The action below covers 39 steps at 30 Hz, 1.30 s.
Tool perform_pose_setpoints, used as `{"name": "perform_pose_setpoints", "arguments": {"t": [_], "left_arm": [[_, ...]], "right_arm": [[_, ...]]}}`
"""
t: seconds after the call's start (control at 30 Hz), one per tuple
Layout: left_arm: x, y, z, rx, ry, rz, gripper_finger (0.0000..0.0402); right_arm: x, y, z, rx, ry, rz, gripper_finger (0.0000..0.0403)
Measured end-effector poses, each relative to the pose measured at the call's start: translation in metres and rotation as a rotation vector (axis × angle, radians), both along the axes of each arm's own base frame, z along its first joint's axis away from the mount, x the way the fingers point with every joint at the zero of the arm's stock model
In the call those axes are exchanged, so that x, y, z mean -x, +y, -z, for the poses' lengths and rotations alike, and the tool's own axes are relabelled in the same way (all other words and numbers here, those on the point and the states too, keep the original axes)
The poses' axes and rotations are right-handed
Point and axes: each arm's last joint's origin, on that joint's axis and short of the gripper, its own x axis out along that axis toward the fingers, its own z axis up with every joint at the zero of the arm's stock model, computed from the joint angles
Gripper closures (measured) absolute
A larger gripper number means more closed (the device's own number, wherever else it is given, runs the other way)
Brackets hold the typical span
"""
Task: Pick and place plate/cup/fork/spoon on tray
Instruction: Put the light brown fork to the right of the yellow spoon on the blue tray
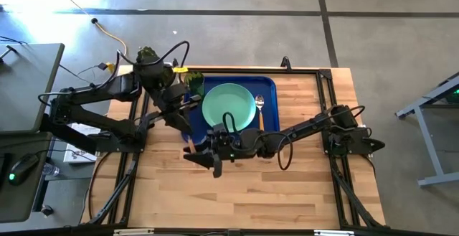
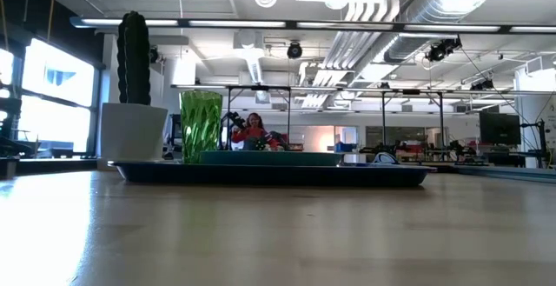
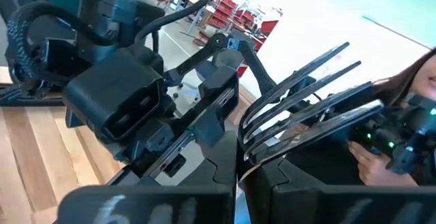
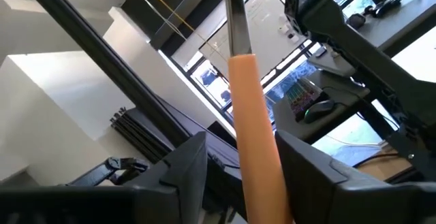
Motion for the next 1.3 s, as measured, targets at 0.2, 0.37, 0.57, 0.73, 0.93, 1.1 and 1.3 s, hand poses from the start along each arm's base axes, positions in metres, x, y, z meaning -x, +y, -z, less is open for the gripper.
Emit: {"name": "perform_pose_setpoints", "arguments": {"t": [0.2, 0.37, 0.57, 0.73, 0.93, 1.1, 1.3], "left_arm": [[0.001, 0.0, 0.0, 0.025, 0.026, 0.009, 0.0401], [0.003, -0.001, -0.001, 0.026, 0.022, 0.027, 0.0401], [0.016, -0.002, -0.01, 0.021, -0.018, 0.031, 0.0401], [0.029, 0.002, -0.014, 0.021, -0.019, 0.001, 0.0401], [0.043, 0.009, -0.014, 0.024, 0.016, -0.057, 0.0401], [0.053, 0.014, -0.011, 0.013, 0.059, -0.145, 0.0401], [0.058, 0.019, -0.004, -0.01, 0.129, -0.278, 0.0401]], "right_arm": [[0.0, 0.001, 0.0, 0.003, 0.004, -0.008, 0.0239], [0.0, 0.0, 0.001, -0.002, 0.009, 0.0, 0.0238], [0.0, 0.0, 0.001, -0.005, 0.012, 0.001, 0.0238], [0.0, 0.0, 0.001, -0.006, 0.01, 0.001, 0.0238], [0.0, -0.005, -0.001, 0.009, 0.036, 0.018, 0.0238], [0.004, -0.013, -0.003, 0.046, 0.128, 0.041, 0.0238], [0.008, -0.027, 0.001, 0.086, 0.28, 0.076, 0.0238]]}}
